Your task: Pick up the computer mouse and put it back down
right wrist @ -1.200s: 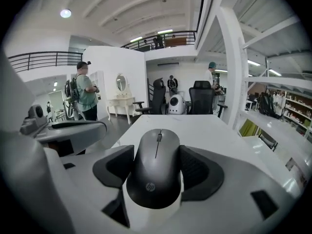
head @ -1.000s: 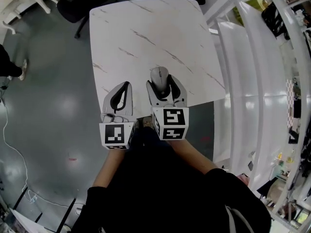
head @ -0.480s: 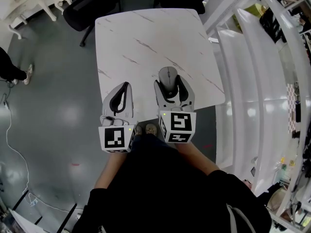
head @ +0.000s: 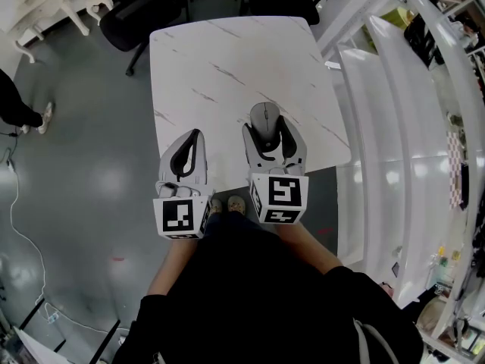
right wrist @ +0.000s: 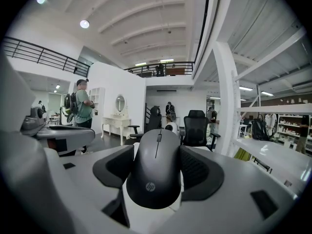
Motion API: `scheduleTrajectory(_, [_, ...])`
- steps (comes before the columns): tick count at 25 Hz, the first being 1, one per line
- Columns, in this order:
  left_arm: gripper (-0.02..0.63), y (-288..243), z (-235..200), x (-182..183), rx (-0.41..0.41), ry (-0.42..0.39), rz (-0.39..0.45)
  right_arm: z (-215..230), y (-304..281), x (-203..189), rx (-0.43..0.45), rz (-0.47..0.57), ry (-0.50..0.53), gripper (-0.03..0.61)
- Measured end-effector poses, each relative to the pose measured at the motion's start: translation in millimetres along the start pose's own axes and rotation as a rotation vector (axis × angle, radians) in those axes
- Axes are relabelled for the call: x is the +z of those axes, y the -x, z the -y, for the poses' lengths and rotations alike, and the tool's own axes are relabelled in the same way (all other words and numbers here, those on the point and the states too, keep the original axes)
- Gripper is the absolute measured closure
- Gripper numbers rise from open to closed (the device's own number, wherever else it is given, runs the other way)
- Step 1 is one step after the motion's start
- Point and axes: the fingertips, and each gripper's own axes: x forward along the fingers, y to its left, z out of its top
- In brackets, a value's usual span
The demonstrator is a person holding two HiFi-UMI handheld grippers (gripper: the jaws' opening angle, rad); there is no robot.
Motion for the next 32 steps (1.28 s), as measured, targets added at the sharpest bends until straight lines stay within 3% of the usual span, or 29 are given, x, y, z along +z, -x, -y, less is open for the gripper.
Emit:
scheduleTrajectory(13, [0.606, -5, -1, -8, -0.003, -0.010, -0.022, -7, -13, -16, 0.025, -0.032, -0.005, 0.310])
scheduleTrajectory(32, [0.605, -36, -15, -83, 0.008, 0.057, -0.141, -19, -72, -125, 0.069, -0.274, -0.014, 0.310])
